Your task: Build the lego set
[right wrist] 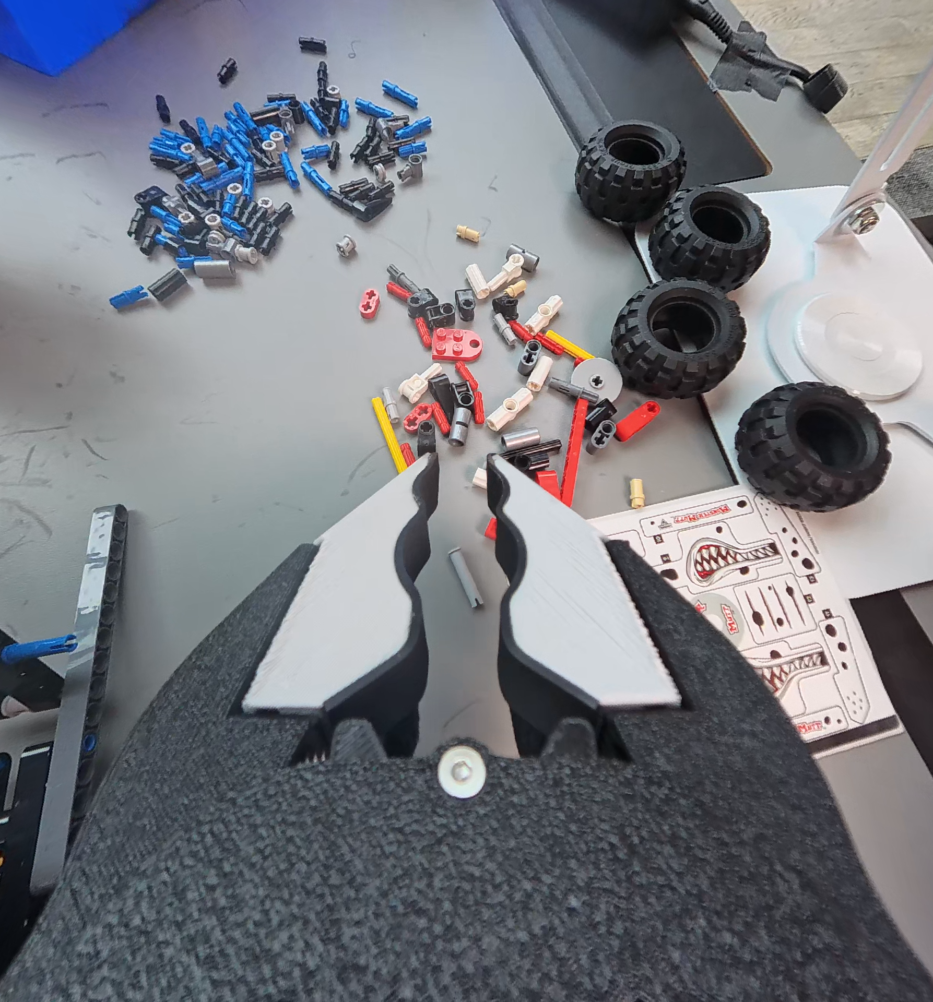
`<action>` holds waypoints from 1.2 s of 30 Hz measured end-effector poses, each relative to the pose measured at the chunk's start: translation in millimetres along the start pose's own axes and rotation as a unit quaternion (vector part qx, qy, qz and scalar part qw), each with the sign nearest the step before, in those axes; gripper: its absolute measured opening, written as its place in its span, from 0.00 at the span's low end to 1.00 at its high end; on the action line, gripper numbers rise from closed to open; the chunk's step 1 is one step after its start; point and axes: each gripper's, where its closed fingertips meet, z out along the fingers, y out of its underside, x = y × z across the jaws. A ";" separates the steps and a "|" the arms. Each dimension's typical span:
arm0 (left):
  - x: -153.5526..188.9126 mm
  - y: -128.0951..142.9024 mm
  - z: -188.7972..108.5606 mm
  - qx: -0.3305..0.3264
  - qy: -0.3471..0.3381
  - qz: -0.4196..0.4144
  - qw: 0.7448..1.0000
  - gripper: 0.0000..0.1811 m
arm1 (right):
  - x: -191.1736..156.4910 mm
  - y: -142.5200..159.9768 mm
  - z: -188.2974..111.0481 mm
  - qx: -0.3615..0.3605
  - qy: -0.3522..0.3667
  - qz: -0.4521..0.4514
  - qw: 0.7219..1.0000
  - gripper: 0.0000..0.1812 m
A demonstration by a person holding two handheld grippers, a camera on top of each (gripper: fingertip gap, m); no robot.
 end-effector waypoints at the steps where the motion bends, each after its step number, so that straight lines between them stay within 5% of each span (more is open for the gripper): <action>1: -0.3 0.0 0.0 0.000 -0.001 0.000 1.000 0.22 | 0.4 -0.6 0.0 0.002 0.002 0.000 1.000 0.10; 14: -11.6 -1.8 -2.9 0.005 -0.036 -0.001 0.999 0.06 | 11.9 -19.5 -10.2 0.065 0.047 0.016 0.997 0.11; 19: -14.9 -5.1 -5.5 0.017 -0.036 -0.010 0.999 0.02 | 7.0 -60.1 -52.0 0.178 0.109 0.013 0.978 0.22; 23: -13.1 -6.9 -6.3 0.025 -0.032 -0.004 0.999 0.02 | -28.2 -86.3 -103.0 0.263 0.124 0.039 0.956 0.30; 27: -9.3 -9.6 -6.6 0.034 -0.025 0.004 0.999 0.04 | -80.9 -80.8 -135.2 0.295 0.123 0.063 0.945 0.32; 32: -9.1 -13.9 -8.1 0.046 -0.030 0.012 0.998 0.06 | -140.4 -45.8 -142.9 0.309 0.113 0.104 0.939 0.28; 36: -10.6 -14.8 -7.7 0.049 -0.036 0.022 0.998 0.07 | -156.0 -32.8 -140.4 0.312 0.137 0.046 0.939 0.26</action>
